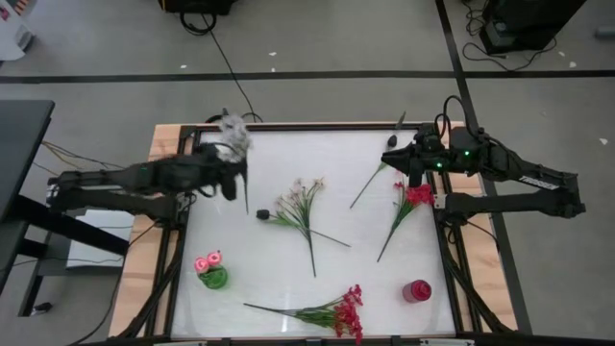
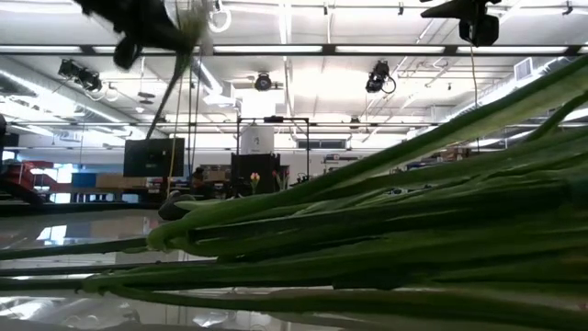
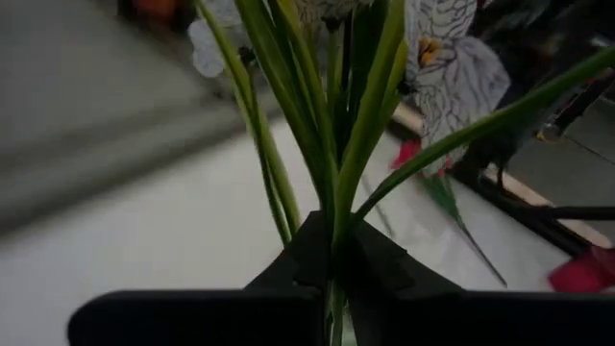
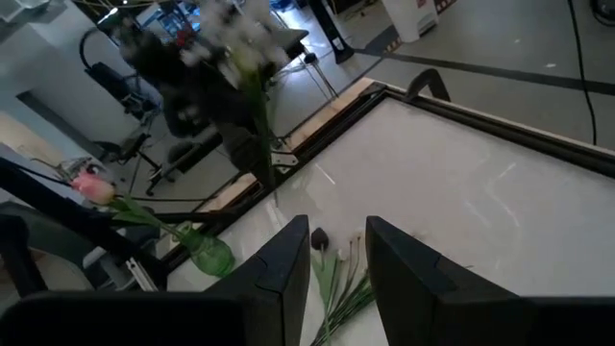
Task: Sort flowers into vase by color
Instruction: Put the left white flowers into the green vase
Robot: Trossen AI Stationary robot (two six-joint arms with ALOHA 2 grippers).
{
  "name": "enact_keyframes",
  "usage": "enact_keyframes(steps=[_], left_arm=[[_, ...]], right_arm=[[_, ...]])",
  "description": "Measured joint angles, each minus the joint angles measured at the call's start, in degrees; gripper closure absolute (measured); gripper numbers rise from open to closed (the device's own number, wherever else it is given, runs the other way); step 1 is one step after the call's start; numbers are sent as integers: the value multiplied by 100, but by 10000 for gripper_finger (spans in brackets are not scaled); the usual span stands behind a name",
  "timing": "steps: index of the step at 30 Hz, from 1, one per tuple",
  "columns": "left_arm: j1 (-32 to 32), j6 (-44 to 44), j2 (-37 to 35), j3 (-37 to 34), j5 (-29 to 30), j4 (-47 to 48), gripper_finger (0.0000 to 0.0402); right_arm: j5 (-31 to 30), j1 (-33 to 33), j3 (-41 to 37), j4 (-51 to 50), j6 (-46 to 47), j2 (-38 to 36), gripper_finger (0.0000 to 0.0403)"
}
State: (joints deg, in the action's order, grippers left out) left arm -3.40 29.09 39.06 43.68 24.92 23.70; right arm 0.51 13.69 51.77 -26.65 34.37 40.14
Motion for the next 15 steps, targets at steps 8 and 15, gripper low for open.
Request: enact_keyframes(steps=[8,15], left_arm=[[-470,-1757,-888,659,-615,50,377],[-474,-2063,-1487,767,-1487,122,377]], right_arm=[[0,0,0,0,0,0,289],[0,0,0,0,0,0,289]])
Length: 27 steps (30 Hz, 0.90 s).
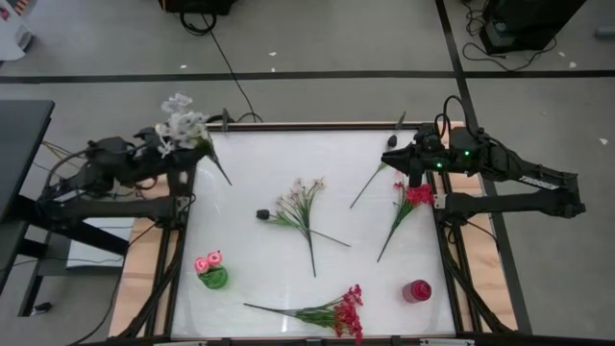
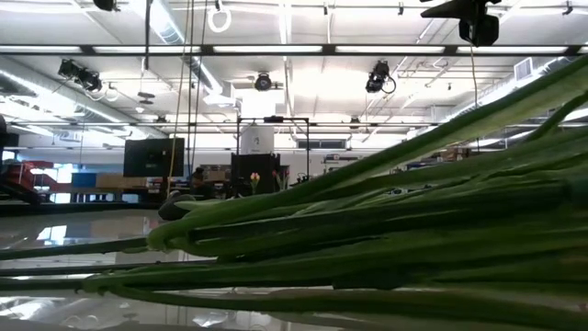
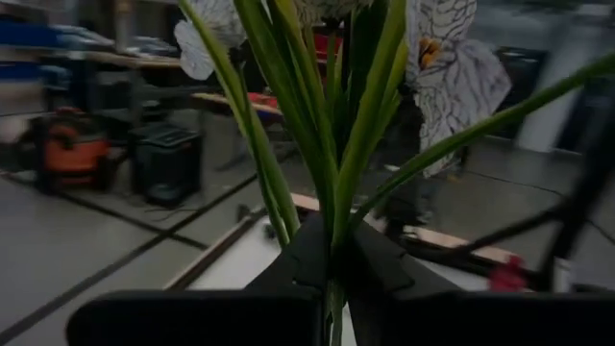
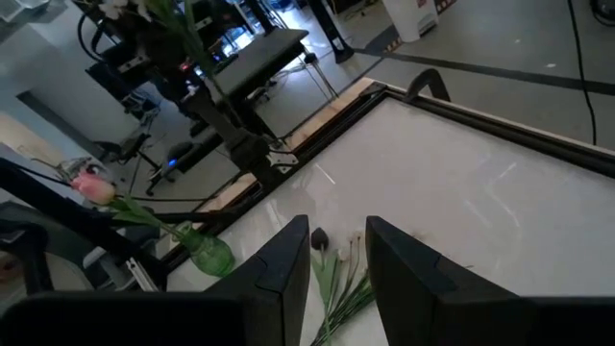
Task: Sort flowers into vase by color
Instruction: Put the left white flowers into the green vase
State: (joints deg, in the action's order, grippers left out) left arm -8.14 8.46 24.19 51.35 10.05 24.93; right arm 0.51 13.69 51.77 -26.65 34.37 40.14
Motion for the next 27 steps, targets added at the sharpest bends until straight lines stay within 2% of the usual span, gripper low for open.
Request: enact_keyframes(steps=[12,17,23,27], left_arm=[[0,-352,-99,-2,-2260,15,377],[0,-540,-239,-4,-3445,70,377],[0,-958,-771,-6,-4376,651,377],[0,-856,-1121,-7,-4833,995,377]], right_arm=[[0,0,0,0,0,0,289],[1,0,0,1,0,2,289],[0,0,0,0,1,2,289],[0,0,0,0,0,2,289]])
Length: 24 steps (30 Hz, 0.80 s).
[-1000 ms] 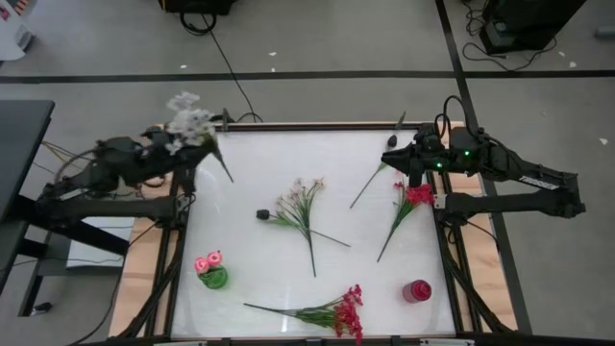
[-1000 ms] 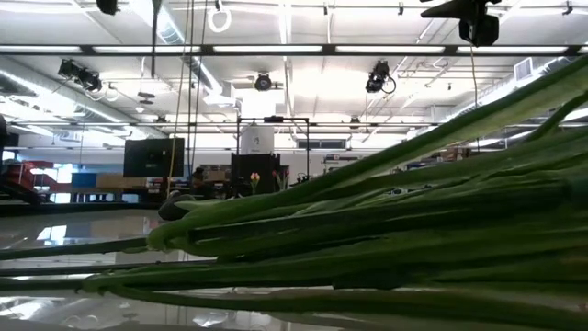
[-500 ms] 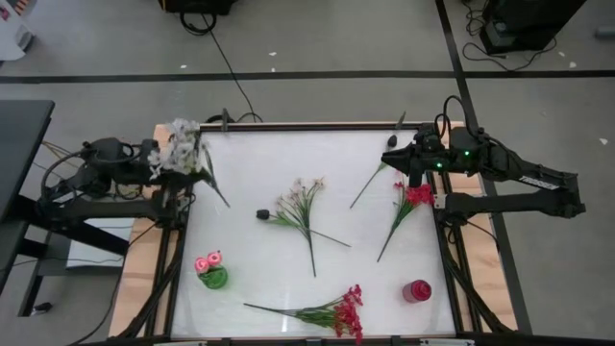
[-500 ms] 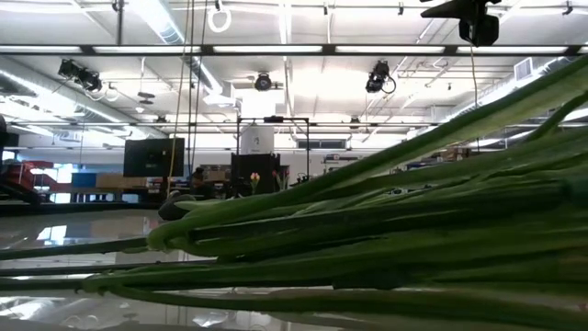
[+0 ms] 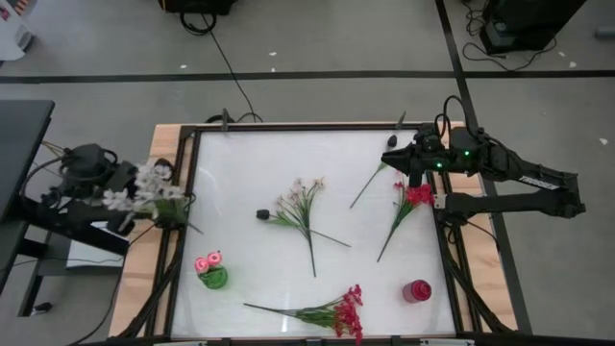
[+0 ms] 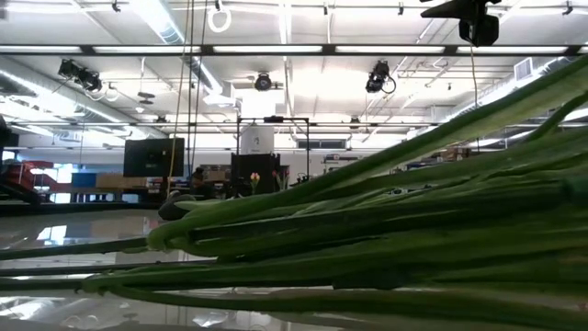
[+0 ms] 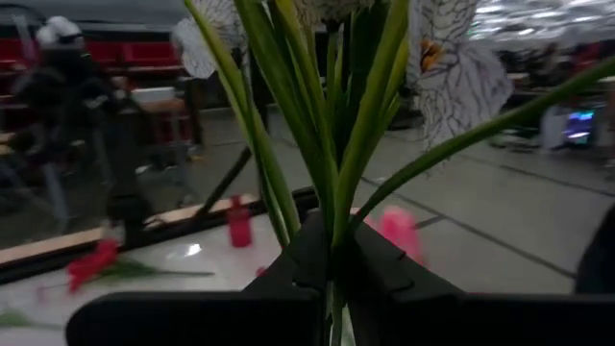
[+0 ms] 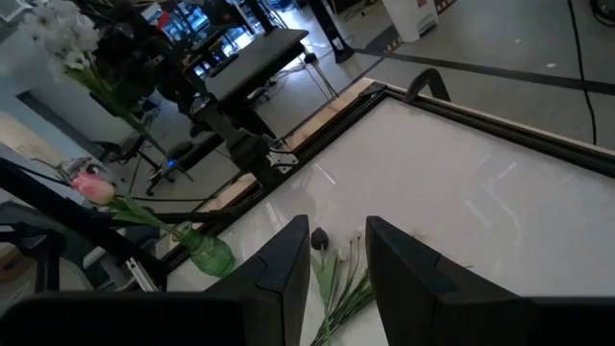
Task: Sort flowers into vase by color
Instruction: Put the left white flowers into the green vase
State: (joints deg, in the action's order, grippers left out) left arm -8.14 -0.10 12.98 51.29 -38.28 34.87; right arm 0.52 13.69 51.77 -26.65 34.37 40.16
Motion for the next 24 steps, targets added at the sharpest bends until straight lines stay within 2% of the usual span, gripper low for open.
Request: enact_keyframes(steps=[6,11,19,24], left_arm=[[1,122,-354,-11,-632,150,377],[0,497,-644,-481,-908,35,377],[0,1777,-1017,-1667,-906,-1719,377],[0,2008,-1019,-1978,-896,-2231,377]], right_arm=[[0,0,0,0,0,2,289],[0,0,-1,0,0,2,289],[2,0,0,0,0,0,289],[2,0,0,0,2,0,289]])
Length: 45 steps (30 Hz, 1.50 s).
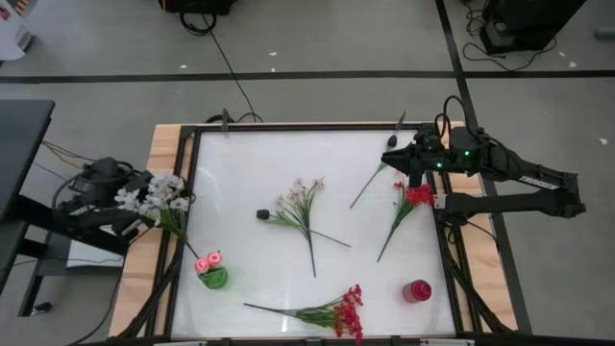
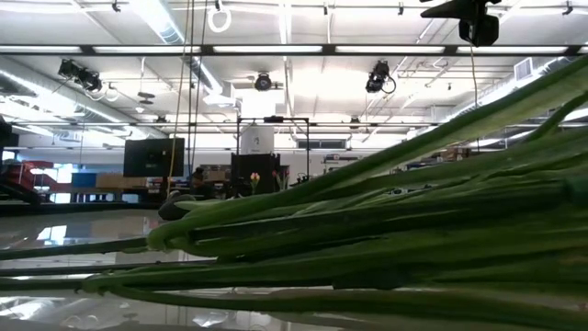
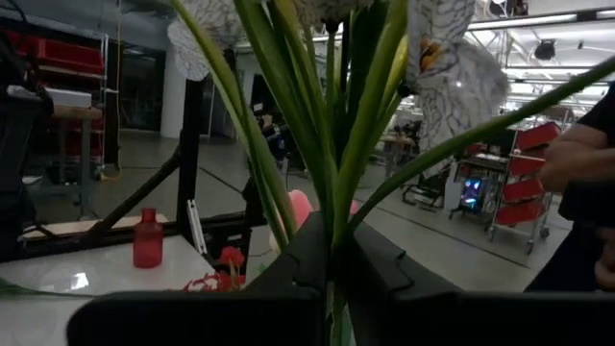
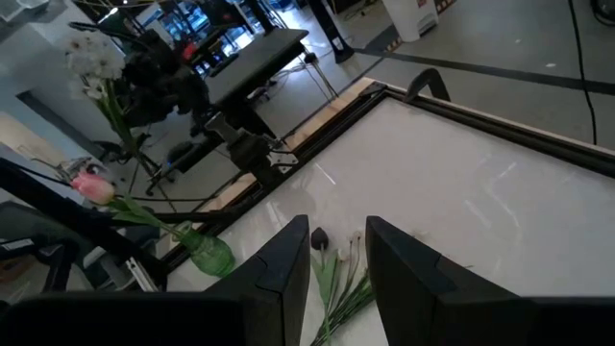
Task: Sort flowers into vase by color
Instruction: Put the left white flowers into the green vase
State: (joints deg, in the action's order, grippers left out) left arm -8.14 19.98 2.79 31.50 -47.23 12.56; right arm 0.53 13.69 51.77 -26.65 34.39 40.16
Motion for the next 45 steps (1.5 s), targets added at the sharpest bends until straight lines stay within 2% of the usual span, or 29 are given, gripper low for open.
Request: enact_keyframes(steps=[10,17,21,27,31,39,45], left_arm=[[2,67,4,-651,273,-350,377],[69,222,45,-707,463,-456,377],[72,292,429,-497,440,-536,377],[134,-166,1355,-184,110,-614,377],[539,-268,1858,-179,164,-1179,377],[1674,-424,3028,-177,863,-2588,377],[2266,-1359,3080,-335,933,-2460,377]], right_arm=[[-2,0,0,0,0,0,289],[-2,0,0,2,0,0,289],[-2,0,-2,4,0,0,289],[-2,0,-1,55,0,0,289],[-2,0,0,68,-2,0,289],[-1,0,0,136,0,2,289],[-1,0,0,138,-2,1,289]])
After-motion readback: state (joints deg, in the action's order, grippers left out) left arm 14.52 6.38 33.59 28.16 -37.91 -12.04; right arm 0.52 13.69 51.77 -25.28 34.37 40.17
